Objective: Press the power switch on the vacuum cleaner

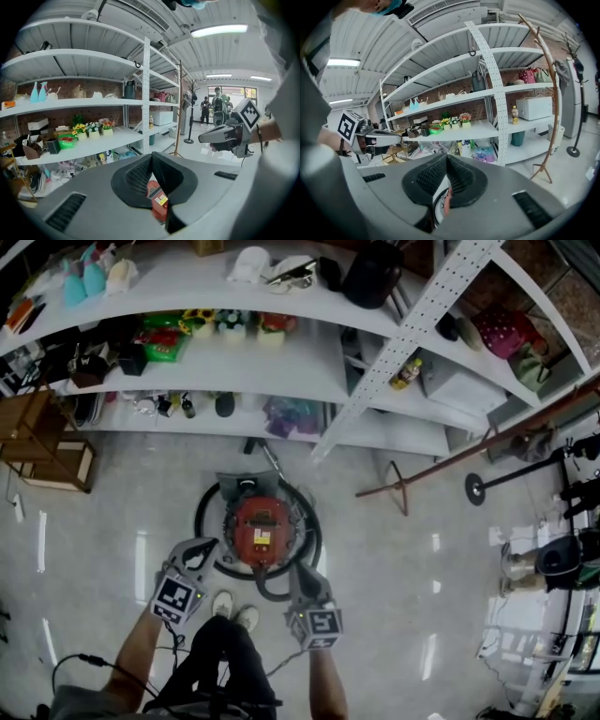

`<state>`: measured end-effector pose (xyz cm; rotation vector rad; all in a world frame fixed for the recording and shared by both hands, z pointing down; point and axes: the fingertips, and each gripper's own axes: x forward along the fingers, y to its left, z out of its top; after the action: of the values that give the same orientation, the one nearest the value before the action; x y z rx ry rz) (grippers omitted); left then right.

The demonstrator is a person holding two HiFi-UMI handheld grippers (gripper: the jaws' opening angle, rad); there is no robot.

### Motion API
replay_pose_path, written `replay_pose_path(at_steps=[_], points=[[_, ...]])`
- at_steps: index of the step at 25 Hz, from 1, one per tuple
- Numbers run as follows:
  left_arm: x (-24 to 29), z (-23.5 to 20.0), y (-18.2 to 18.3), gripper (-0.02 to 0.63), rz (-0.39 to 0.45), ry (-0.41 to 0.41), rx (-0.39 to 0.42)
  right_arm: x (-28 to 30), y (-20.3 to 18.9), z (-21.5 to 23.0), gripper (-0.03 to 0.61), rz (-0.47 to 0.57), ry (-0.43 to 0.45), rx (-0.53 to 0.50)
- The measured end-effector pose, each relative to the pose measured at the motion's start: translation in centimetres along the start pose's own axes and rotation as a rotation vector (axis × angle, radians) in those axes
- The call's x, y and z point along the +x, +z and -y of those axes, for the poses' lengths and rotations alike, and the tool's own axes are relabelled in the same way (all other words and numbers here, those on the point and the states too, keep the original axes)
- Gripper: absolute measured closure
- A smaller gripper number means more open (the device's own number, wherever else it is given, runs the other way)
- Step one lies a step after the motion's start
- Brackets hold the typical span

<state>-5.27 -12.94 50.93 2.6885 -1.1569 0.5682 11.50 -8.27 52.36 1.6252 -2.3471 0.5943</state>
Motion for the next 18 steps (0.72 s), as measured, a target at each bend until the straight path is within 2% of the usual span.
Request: replay_pose_path(at_steps=[11,18], points=[[3.9,0.9,-6.6,0.607,-0.057,-0.061,0.032,3.5,-7.5,1.7,0.566,-0.075,-0.004,0.043],[5.8,1.2,-9.9,0.607,-0.072,-0.063,0.011,5.0,-11.4,2.8,0.566,-0.102,0.001,0.075]])
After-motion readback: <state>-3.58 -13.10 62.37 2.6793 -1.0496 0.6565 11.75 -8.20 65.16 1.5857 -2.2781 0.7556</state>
